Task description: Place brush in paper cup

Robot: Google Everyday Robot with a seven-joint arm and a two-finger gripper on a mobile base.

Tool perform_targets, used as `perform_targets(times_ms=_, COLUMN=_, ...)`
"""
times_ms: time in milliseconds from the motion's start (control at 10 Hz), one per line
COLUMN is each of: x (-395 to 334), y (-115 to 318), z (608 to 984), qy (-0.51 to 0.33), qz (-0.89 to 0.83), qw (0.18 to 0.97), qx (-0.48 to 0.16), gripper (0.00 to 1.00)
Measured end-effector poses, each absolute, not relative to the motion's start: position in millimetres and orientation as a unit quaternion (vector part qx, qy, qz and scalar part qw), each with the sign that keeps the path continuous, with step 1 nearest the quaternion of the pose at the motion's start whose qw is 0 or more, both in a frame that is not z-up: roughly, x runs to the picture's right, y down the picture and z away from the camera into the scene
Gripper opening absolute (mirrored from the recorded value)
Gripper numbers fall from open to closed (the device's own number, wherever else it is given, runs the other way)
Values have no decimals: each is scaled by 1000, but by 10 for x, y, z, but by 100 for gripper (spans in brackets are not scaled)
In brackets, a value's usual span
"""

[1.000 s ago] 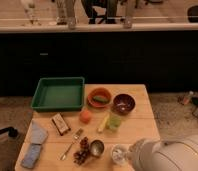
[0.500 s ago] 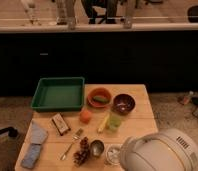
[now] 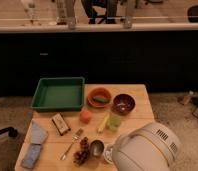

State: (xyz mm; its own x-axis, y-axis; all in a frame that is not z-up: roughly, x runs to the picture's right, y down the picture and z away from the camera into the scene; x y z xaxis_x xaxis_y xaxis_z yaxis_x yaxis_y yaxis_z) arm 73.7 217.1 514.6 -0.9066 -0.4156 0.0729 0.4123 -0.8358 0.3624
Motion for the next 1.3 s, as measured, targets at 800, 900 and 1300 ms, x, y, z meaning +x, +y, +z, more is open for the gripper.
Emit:
perform_targets(times_ms=800, x=794, y=1995, z=5373, qy=-190, qz=-955, qw=227, qx=2, gripper=0)
perform_targets(times_ms=900, x=800, y=1981, z=5401, qy=-192, qz=-954, qw=229, qx=2, gripper=0)
perform_targets(times_ms=1300, x=816, y=1977, z=5426, qy=-196, qz=-953, qw=231, qx=2, gripper=4)
